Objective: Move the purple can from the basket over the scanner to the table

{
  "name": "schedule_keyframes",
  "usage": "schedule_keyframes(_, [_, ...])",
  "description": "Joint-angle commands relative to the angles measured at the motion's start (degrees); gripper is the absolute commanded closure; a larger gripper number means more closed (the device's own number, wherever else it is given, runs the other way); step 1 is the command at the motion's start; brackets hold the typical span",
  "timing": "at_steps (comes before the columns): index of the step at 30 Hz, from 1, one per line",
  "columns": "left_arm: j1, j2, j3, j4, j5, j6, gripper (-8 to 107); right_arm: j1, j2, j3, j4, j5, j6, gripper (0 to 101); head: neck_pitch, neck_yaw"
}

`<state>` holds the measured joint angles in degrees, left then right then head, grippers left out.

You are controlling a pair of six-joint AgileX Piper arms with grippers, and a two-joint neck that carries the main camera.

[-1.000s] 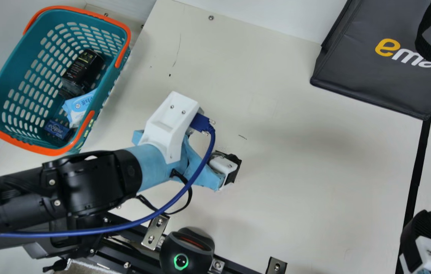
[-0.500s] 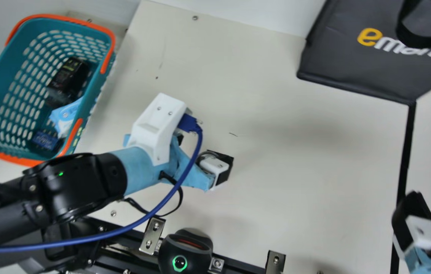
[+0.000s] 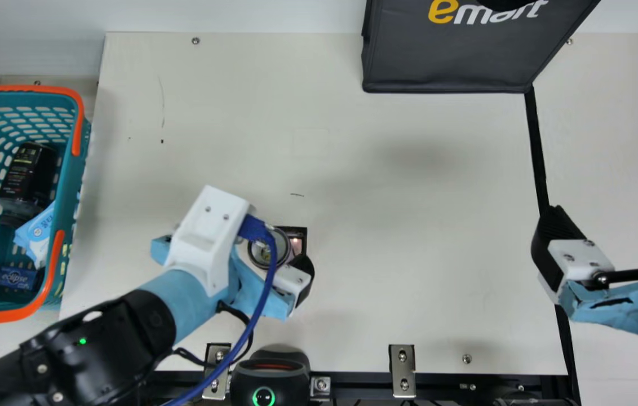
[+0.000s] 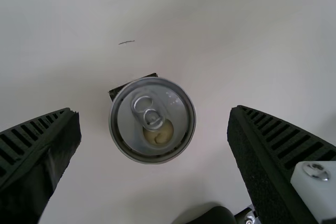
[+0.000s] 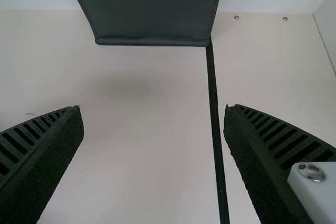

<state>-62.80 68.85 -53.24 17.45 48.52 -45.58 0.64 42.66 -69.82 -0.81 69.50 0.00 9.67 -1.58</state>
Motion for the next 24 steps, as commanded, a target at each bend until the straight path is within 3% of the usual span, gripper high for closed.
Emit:
schedule_keyframes(1, [-1.3, 0.5, 0.6, 1.9, -0.3, -0.8, 9, 0.0, 0.0, 0.0, 0.0, 0.0, 0.0, 6, -1.7, 0.0])
schedule_keyframes(15, [-4.1, 4.8, 4.5, 12.1, -4.4, -7.7, 9, 0.0, 0.0, 0.0, 0.0, 0.1, 0.0, 6, -1.7, 0.0])
schedule_keyframes(24, [-4.6, 5.5, 4.7, 14.1, -4.4, -9.1, 69, 0.0, 0.0, 0.0, 0.0, 0.0, 0.0, 6, -1.7, 0.0])
